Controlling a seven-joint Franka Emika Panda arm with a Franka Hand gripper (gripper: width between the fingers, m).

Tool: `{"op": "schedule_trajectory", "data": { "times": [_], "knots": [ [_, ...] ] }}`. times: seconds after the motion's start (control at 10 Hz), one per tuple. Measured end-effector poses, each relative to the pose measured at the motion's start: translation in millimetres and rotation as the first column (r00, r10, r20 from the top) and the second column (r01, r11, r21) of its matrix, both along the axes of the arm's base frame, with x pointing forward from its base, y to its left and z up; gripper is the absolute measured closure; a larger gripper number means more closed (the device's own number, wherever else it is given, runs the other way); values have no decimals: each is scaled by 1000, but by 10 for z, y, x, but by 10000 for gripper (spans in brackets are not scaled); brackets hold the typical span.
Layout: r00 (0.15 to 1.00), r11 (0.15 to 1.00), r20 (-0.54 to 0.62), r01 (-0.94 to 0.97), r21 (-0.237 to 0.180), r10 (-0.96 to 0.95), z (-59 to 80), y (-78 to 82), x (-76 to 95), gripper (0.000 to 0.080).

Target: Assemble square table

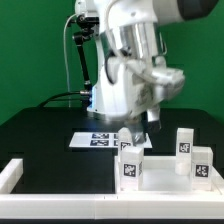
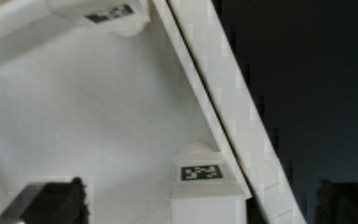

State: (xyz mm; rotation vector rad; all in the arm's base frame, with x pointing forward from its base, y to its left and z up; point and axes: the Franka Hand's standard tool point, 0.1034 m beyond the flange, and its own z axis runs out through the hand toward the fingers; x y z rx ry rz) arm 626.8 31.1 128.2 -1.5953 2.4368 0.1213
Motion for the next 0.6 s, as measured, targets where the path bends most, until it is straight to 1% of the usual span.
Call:
{"op": "schedule_trajectory", "data": {
  "times": [0.1,0.2,0.6],
  "knots": [
    [1000,1000,-1,-10,17,10,117,71,11,151],
    [1000,1000,-6,-16,24,16,144,120,0,150],
    [1000,1000,-11,-18,21,18,99,117,-11,150]
  ]
}}
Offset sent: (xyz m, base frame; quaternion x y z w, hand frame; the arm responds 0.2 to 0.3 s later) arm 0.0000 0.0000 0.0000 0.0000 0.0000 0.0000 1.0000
